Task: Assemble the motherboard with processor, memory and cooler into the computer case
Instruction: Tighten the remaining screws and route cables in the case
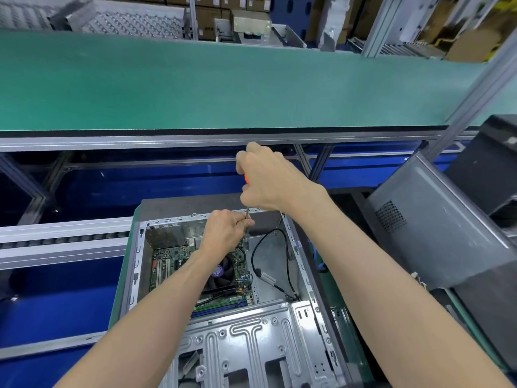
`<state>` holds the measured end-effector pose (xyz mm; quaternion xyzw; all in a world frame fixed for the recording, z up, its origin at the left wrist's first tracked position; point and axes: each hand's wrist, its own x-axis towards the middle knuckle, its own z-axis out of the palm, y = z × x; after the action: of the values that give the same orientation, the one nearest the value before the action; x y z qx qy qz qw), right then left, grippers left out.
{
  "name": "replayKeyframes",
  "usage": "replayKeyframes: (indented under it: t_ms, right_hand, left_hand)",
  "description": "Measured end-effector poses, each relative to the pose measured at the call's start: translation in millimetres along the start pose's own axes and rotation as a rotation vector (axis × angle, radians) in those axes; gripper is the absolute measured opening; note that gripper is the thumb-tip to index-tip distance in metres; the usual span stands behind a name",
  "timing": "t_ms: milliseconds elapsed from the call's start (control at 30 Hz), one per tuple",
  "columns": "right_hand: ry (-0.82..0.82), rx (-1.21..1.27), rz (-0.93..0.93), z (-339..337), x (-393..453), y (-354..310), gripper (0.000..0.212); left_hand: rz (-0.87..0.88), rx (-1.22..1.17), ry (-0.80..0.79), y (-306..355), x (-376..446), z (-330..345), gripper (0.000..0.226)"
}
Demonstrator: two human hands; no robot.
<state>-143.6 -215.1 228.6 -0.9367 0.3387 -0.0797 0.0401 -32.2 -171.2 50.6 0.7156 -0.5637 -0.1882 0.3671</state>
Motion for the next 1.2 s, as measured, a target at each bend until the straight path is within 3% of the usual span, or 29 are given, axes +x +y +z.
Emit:
replayKeyframes:
  t_ms: [67, 133, 233, 300, 433, 500, 633, 833, 900, 1033, 1100, 1200]
  right_hand:
    - [-0.061, 0.025, -0.035, -2, 1, -4, 0.021]
    - [-0.001, -0.050, -0.028, 1, 4, -10, 0.016]
    - [0.109, -0.218, 0.014, 6, 8, -19, 0.026]
    - [0.087, -0.250, 0.001, 5, 10, -21, 0.029]
    - [-0.067, -0.011, -0.056, -3, 13, -21, 0.015]
    - [-0.022, -0.033, -0.028, 1, 13, -22, 0.011]
    - [0.131, -0.298, 0.039, 7, 7, -21, 0.025]
    - [-0.079, -0.031, 0.012, -4, -2, -9, 0.022]
    - [-0.028, -0.104, 0.043, -2, -5, -7, 0.018]
    - [0.088, -0.288, 0.081, 2, -10, 1, 0.029]
    - [0.022, -0.163, 0.041, -2, -9, 9, 0.019]
    - [-0.056, 0.019, -0.012, -5, -5, 12, 0.022]
  left_hand:
    - [-0.034, -0.006, -0.029, -3, -1, -2, 0.018]
    - [-0.061, -0.004, -0.061, -6, -3, -4, 0.017]
    - [-0.097, -0.022, -0.097, -9, -7, -5, 0.017]
    - [-0.132, -0.016, -0.113, -10, -8, -5, 0.017]
    - [-0.174, 0.019, -0.144, -13, -7, -7, 0.017]
    - [-0.182, 0.028, -0.167, -14, -8, -7, 0.015]
    - [-0.182, 0.095, -0.185, -15, -8, -3, 0.016]
    - [-0.180, 0.230, -0.180, -14, -7, 5, 0.019]
    - [-0.185, 0.254, -0.183, -16, -6, 8, 0.020]
    - [-0.182, 0.288, -0.176, -17, -5, 15, 0.021]
    - [-0.183, 0.301, -0.173, -18, -5, 18, 0.021]
    - [-0.210, 0.320, -0.158, -22, -6, 23, 0.022]
